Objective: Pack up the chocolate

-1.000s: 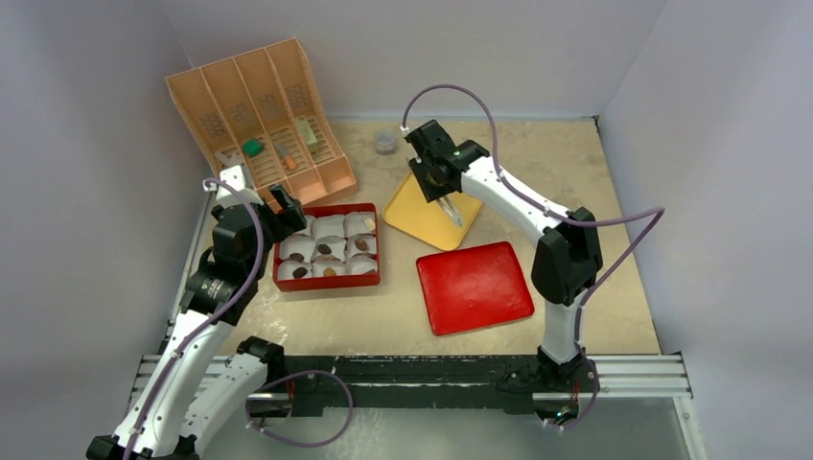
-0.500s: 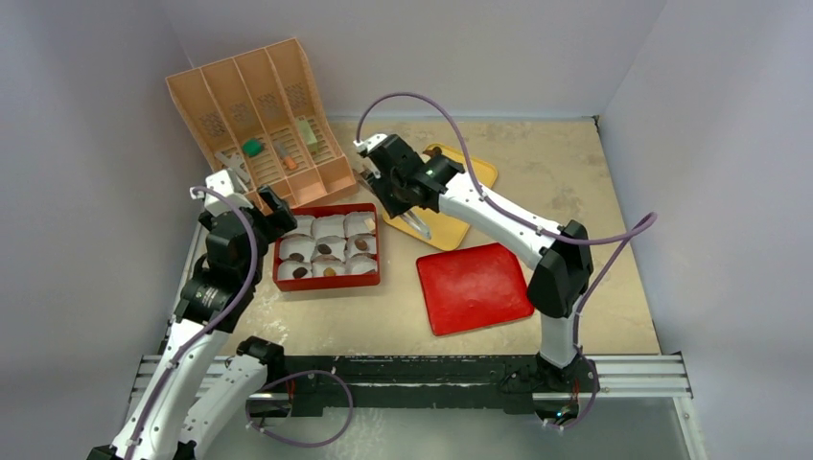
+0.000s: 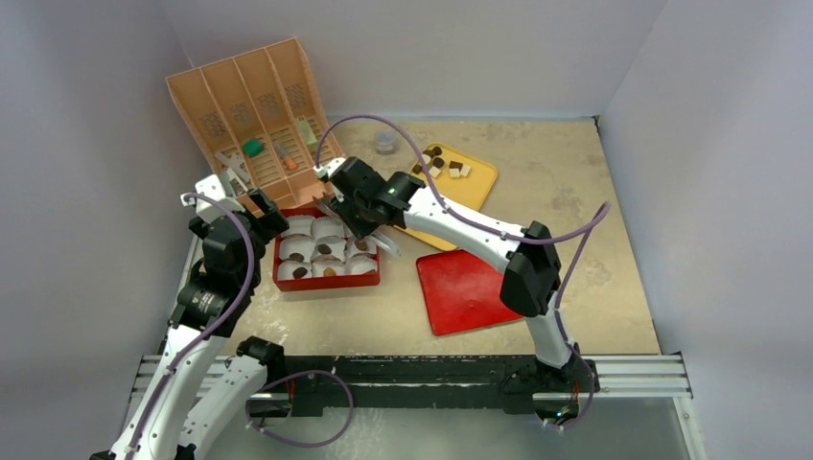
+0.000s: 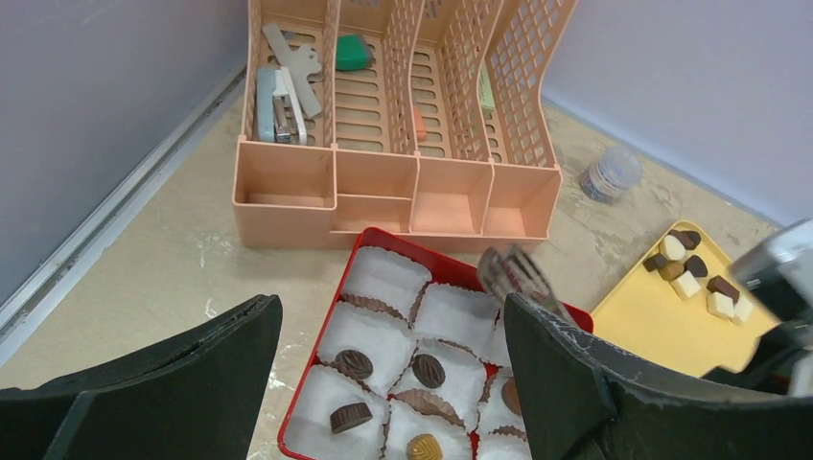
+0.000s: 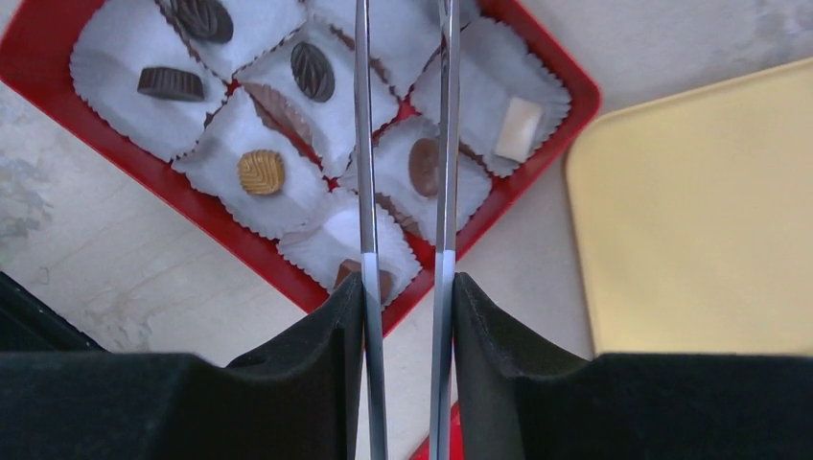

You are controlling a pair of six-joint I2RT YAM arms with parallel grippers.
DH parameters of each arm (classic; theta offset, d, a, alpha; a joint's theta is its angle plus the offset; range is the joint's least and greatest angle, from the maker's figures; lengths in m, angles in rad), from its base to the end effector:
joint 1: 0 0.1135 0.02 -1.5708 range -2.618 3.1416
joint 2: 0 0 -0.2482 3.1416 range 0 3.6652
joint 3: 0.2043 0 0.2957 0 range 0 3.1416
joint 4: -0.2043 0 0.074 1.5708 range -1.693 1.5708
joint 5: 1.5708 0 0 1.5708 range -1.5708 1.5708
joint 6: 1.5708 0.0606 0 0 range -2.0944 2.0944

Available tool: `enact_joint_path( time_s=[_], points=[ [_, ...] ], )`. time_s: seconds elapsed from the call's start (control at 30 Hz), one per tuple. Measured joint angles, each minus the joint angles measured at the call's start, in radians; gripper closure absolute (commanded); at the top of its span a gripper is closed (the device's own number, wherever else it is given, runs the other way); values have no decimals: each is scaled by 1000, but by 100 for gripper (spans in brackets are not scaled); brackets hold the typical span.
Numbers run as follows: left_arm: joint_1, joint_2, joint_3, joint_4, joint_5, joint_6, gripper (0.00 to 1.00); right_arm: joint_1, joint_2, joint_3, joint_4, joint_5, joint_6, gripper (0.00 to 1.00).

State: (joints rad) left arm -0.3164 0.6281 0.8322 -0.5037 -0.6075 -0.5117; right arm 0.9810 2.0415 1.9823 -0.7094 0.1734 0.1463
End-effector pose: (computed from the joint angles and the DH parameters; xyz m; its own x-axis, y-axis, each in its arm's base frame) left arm 0.2092 -0.0321 0.3403 -0.1159 -0.3851 -0.9156 -0.3665 0.8733 -0.3210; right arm 0.2986 0.4274 0.2845 -0.4918 -0.4766 -0.7287 -0.6852 0.7282 -0.0139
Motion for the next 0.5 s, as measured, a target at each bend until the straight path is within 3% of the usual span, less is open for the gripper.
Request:
enact_joint_path(
  time_s=[0.5],
  points=[
    [0,0,0,0,-11,0,14,28,76,17,-43,-35,11,66]
  ],
)
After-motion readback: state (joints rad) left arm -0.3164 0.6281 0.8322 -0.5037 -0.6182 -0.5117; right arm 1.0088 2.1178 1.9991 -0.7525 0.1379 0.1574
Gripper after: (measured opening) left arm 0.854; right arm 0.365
